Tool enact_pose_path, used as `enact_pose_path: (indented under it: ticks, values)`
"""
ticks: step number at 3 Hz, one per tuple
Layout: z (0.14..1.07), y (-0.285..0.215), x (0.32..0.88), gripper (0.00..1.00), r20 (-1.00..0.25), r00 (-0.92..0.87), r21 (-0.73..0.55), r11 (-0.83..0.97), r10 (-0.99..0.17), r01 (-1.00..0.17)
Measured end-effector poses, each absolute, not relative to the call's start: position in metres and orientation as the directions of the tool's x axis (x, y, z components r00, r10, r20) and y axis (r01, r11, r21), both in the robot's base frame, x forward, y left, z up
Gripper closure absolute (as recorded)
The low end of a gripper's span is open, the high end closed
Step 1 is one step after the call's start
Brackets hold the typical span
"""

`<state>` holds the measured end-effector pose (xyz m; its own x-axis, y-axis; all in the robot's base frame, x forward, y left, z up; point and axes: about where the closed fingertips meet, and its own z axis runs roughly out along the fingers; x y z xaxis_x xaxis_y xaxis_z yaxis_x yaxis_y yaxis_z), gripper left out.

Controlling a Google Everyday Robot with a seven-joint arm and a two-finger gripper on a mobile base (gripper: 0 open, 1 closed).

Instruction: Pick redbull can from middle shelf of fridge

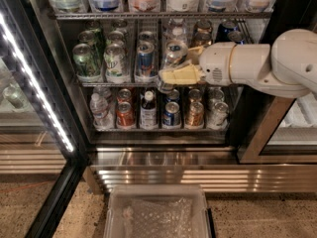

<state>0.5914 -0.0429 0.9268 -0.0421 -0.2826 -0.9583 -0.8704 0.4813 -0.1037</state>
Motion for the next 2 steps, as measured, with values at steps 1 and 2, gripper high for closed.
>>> enact_pose_path:
  ticks: [1, 2]
  values:
    - [0.9484, -0.0814, 0.5548, 1.00, -0.942, -0.147, -0.038, 0.533, -0.301, -0.845]
    - [0.9485, -0.0791, 0.5507, 1.00, -0.940, -0.182, 0.001, 0.533, -0.288, -0.846]
